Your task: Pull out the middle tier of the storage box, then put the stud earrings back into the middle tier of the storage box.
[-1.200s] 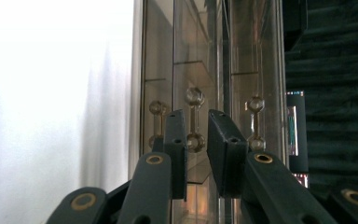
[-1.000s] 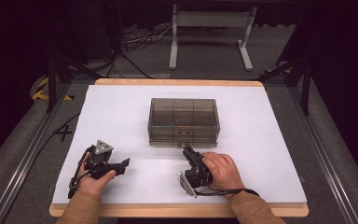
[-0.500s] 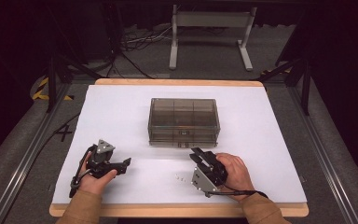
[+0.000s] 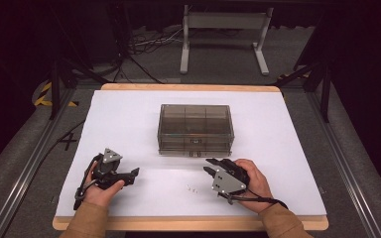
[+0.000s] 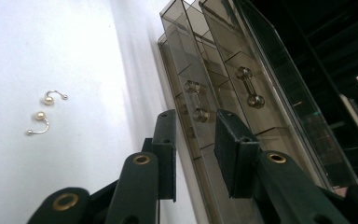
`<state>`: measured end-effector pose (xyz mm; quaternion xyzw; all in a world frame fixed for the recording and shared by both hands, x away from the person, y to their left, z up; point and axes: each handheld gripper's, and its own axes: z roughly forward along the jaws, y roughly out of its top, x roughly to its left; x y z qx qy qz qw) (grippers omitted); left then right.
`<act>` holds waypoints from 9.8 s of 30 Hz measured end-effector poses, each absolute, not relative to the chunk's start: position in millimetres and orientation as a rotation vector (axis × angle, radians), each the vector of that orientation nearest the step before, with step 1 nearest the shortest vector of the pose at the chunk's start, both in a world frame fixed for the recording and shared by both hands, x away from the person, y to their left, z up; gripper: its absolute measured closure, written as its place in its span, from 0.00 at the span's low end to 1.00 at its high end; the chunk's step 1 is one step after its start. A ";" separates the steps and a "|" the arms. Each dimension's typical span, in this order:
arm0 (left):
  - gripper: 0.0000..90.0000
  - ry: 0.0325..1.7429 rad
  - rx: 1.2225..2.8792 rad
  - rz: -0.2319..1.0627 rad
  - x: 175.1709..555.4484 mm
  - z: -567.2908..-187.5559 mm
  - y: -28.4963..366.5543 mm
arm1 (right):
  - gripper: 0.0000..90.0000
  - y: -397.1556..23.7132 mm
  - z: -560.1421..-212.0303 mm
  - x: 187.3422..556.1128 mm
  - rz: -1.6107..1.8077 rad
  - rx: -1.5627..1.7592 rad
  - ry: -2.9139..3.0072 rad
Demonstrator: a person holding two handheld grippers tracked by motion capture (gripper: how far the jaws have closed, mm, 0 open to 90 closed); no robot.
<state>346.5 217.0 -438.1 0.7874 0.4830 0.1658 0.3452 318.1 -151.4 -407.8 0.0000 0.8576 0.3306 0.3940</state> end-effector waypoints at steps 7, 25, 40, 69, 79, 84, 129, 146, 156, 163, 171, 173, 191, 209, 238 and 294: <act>0.24 1.251 2.046 0.434 346.8 -438.1 217.0 | 0.80 -158.2 -399.6 321.4 0.905 0.100 2.257; 0.24 1.248 2.052 0.432 346.9 -438.4 216.7 | 0.87 -166.5 -384.1 332.6 1.040 0.277 2.480; 0.24 1.251 2.053 0.425 347.0 -438.8 216.0 | 0.88 -167.3 -366.3 344.7 1.055 0.368 2.582; 0.24 1.246 2.060 0.420 347.1 -439.1 215.1 | 0.85 -158.1 -327.6 375.0 0.954 0.389 2.716; 0.24 1.244 2.064 0.419 347.5 -439.5 214.9 | 0.85 -157.2 -321.1 387.5 0.931 0.413 2.736; 0.24 1.243 2.066 0.418 347.6 -439.4 215.0 | 0.84 -157.7 -320.8 395.0 0.902 0.430 2.749; 0.24 1.233 2.080 0.418 347.9 -440.6 213.1 | 0.79 -161.6 -373.9 430.8 0.653 0.455 2.894; 0.24 1.235 2.081 0.419 347.3 -440.4 212.7 | 0.91 -159.1 -370.5 422.5 0.595 0.349 2.902; 0.24 1.236 2.083 0.417 347.0 -440.5 212.3 | 0.93 -160.4 -366.1 408.9 0.614 0.291 2.918; 0.24 1.237 2.084 0.418 346.9 -440.4 212.4 | 0.95 -160.0 -366.0 399.9 0.635 0.239 2.920; 0.24 1.235 2.092 0.416 346.9 -440.2 212.4 | 0.95 -163.0 -366.4 394.0 0.641 0.217 2.925; 0.24 1.234 2.092 0.419 347.0 -440.2 212.4 | 0.95 -163.4 -366.6 392.7 0.645 0.210 2.927; 0.24 1.235 2.088 0.417 347.0 -441.1 211.7 | 0.96 -163.0 -375.1 388.6 0.617 0.178 2.934; 0.24 1.238 2.091 0.417 346.8 -441.2 211.4 | 0.93 -164.0 -378.7 387.7 0.621 0.172 2.927; 0.24 1.236 2.090 0.413 347.0 -441.2 211.8 | 0.81 -151.2 -351.7 360.6 0.854 0.360 2.860; 0.24 1.233 2.089 0.411 346.5 -441.3 211.3 | 0.75 -110.3 -398.9 343.2 0.902 0.464 2.964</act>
